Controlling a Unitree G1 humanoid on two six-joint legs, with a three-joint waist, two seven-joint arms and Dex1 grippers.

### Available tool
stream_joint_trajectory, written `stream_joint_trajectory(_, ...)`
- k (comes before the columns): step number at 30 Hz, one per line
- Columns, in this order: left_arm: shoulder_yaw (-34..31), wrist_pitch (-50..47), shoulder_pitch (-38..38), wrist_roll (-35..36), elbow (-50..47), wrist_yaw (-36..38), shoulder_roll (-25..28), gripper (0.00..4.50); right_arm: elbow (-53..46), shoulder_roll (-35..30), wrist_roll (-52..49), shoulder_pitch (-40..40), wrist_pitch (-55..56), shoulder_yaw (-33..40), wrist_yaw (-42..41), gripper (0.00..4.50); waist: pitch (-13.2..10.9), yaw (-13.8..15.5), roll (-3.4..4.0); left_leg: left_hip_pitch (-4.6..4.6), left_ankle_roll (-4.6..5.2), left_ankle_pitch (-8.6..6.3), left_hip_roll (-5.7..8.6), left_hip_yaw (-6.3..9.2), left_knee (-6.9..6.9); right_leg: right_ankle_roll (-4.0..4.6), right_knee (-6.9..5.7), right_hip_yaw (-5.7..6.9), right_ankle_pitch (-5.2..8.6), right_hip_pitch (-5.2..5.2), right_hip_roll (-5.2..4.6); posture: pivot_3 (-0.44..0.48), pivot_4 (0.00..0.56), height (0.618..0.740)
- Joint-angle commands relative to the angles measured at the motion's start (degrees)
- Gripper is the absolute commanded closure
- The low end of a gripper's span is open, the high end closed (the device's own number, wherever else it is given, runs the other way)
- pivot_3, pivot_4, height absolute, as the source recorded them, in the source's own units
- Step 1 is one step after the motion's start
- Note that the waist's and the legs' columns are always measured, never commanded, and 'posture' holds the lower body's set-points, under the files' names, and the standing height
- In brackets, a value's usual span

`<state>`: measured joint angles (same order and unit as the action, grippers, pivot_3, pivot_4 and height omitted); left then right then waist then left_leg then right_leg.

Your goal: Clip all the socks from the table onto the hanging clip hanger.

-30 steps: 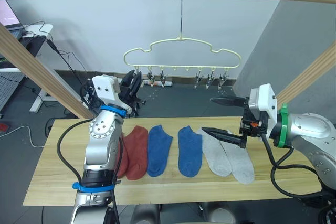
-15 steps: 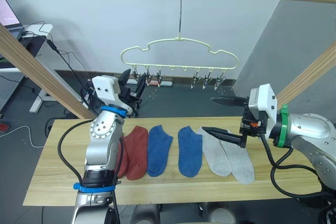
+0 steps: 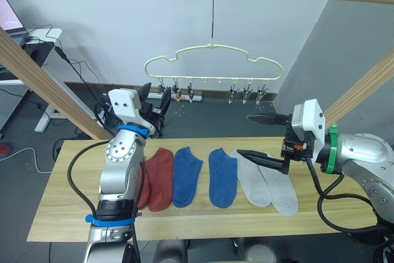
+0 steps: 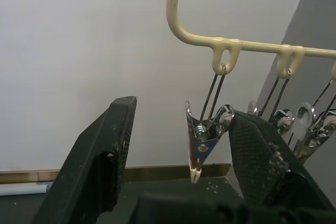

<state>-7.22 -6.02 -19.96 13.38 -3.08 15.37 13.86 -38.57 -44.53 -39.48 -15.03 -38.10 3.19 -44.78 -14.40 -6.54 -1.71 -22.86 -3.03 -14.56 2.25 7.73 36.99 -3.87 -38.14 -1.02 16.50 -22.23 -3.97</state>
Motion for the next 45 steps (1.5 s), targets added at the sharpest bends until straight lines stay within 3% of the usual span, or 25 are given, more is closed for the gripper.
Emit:
stream_joint_trajectory(1,-0.32,0.18,-0.61,-0.34,-3.20,-0.51,0.34,1.48,-1.03,-0.35,-0.32,-0.41,0.75,1.12,-0.12,0.00,0.00,0.00,0.00,0.00,0.00,0.00,0.00,0.00,0.00,0.00,0.00,0.00,0.00,0.00,0.00,-0.282,0.241,0.740)
stream_joint_trajectory(4,-0.24,-0.01,-1.06,-0.32,-3.35,-0.53,0.40,2.08,-1.03,-0.33,-0.43,-0.49,0.63,1.16,-0.07,0.00,0.00,0.00,0.00,0.00,0.00,0.00,0.00,0.00,0.00,0.00,0.00,0.00,0.00,0.00,0.00,-0.282,0.241,0.740)
stream_joint_trajectory(10,-0.26,-0.60,-0.86,0.10,-3.89,-0.02,0.64,3.74,-0.90,-0.25,-0.44,-0.70,0.63,1.04,-0.08,0.00,0.00,0.01,0.00,0.00,0.00,0.00,0.01,0.00,0.00,0.00,0.00,0.00,0.00,0.00,0.00,-0.275,0.239,0.740)
stream_joint_trajectory(16,-0.40,-1.15,-0.37,0.04,-4.60,0.03,0.61,4.43,-0.73,-0.20,-0.38,-0.65,0.78,1.00,-0.22,0.00,0.00,0.03,0.00,0.01,0.00,0.00,0.00,0.00,0.00,0.00,-0.01,0.00,0.00,0.00,0.00,-0.271,0.237,0.740)
stream_joint_trajectory(21,-0.50,-1.30,-0.21,0.17,-5.28,0.32,0.84,4.49,-0.99,-0.51,0.26,0.93,0.23,0.58,0.21,0.00,0.00,0.04,0.00,0.01,0.00,0.00,0.00,0.00,0.01,0.00,-0.02,0.00,0.00,0.00,0.00,-0.269,0.238,0.740)
stream_joint_trajectory(30,0.70,-2.76,0.43,0.25,-8.43,1.70,1.85,4.49,8.01,5.86,21.76,15.60,7.33,-4.67,16.53,0.00,-0.01,0.24,0.01,0.00,0.00,0.00,0.01,-0.03,-0.01,0.00,-0.02,-0.04,0.00,-0.01,-0.01,-0.259,0.269,0.740)
stream_joint_trajectory(36,0.93,-4.28,0.31,0.51,-9.84,2.31,2.23,4.49,21.47,12.25,31.13,17.97,15.07,-7.35,22.44,0.00,-0.13,0.08,0.04,0.08,0.01,0.01,-0.01,-0.03,0.00,0.02,-0.13,-0.05,-0.01,0.00,0.05,-0.247,0.283,0.740)
stream_joint_trajectory(45,0.48,-6.69,0.56,1.48,-11.47,2.68,2.56,4.49,34.84,18.52,34.37,17.77,20.46,-6.42,23.65,0.00,-0.50,0.12,0.17,0.15,0.01,0.01,0.01,-0.05,0.02,0.03,-0.45,-0.12,-0.01,-0.05,0.03,-0.219,0.293,0.740)
